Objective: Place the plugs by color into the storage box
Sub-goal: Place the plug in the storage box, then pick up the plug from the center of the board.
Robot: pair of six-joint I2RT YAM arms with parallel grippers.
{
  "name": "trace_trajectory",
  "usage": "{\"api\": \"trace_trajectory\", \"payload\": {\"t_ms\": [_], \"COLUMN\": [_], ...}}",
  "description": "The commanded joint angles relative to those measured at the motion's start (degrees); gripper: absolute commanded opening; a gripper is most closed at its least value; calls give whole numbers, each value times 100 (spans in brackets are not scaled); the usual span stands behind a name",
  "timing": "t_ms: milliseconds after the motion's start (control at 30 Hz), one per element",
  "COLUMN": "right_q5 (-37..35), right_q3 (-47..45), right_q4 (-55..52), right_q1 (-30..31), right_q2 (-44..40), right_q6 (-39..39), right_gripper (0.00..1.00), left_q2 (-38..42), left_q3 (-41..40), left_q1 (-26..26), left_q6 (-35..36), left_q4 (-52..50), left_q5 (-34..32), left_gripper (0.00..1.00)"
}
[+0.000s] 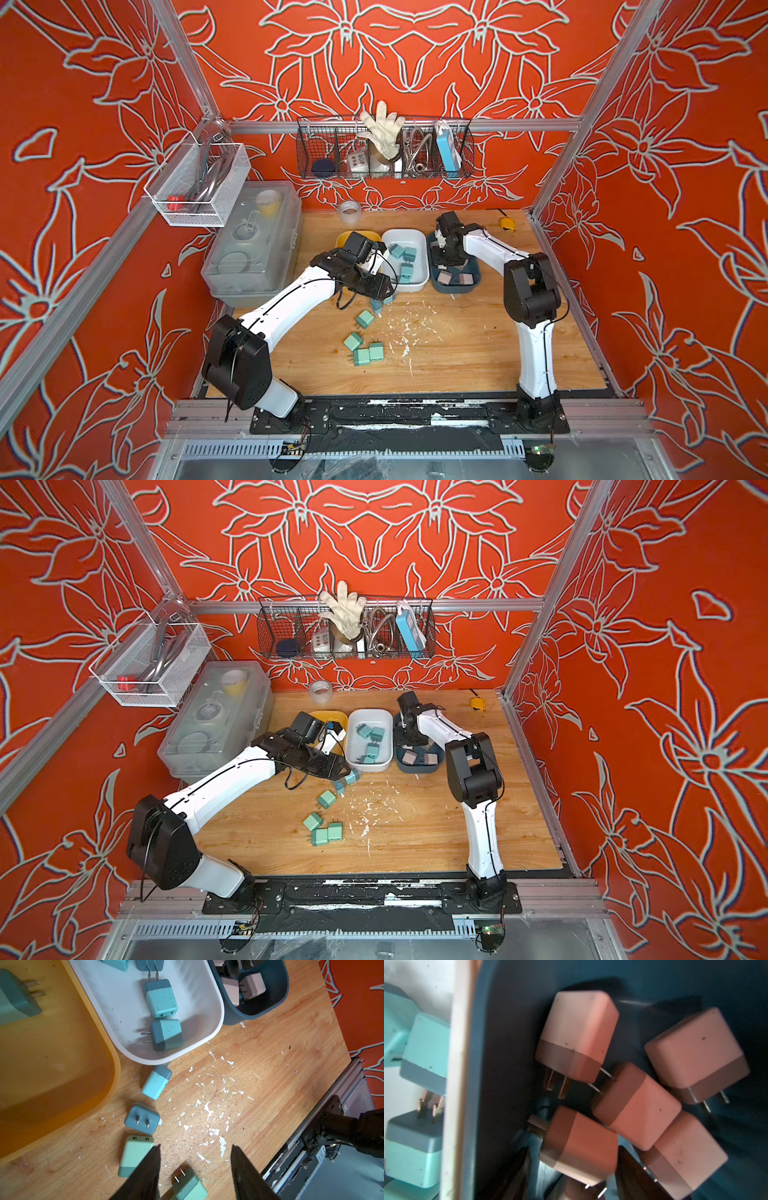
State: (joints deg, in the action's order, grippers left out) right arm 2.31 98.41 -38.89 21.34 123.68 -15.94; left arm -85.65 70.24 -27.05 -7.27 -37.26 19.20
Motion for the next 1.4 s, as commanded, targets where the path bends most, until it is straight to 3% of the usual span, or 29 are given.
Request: {"api": "trace_trajectory", "payload": {"t_ms": [0,400,667,867,1000,1067,1133,1200,1367], "right_q5": [-203,-537,-241,913,654,543,461,389,240], "right_q3": [-80,-1004,-3008,-4787,-5513,-5881,-6172,-6310,-6282], "right_q4": [-191,-71,1035,2513,2858,3110,3348,3449,3270], "right_q1": [36,340,733,1339,1660,1662,1663,1663,1663], "right_q2": [-262,-1911,-3687,-4744,-5504,-5952,-6374,-6608,-6773], "right_q6": [-66,-156,-195,-95,-120,-206,-200,-112,97], "right_gripper": [70,70,70,67,67,68,69,70,71], "left_q2": [270,872,1297,2262,2797,2845,2850,2743,1998], "left_q3": [-62,-261,-418,-1309,-2039,-2347,-2635,-2748,-2541], "left_q1": [23,17,7,-29,-36,-50,-213,-533,-1254], "left_q6": [59,-67,-530,-836,-1225,-1589,-1893,-1972,-1900], "left_q4": [-37,113,140,411,342,425,535,489,268], "left_q5": [49,12,435,167,-184,61,43,-387,-818], "left_gripper": [55,56,54,54,54,54,54,54,54]}}
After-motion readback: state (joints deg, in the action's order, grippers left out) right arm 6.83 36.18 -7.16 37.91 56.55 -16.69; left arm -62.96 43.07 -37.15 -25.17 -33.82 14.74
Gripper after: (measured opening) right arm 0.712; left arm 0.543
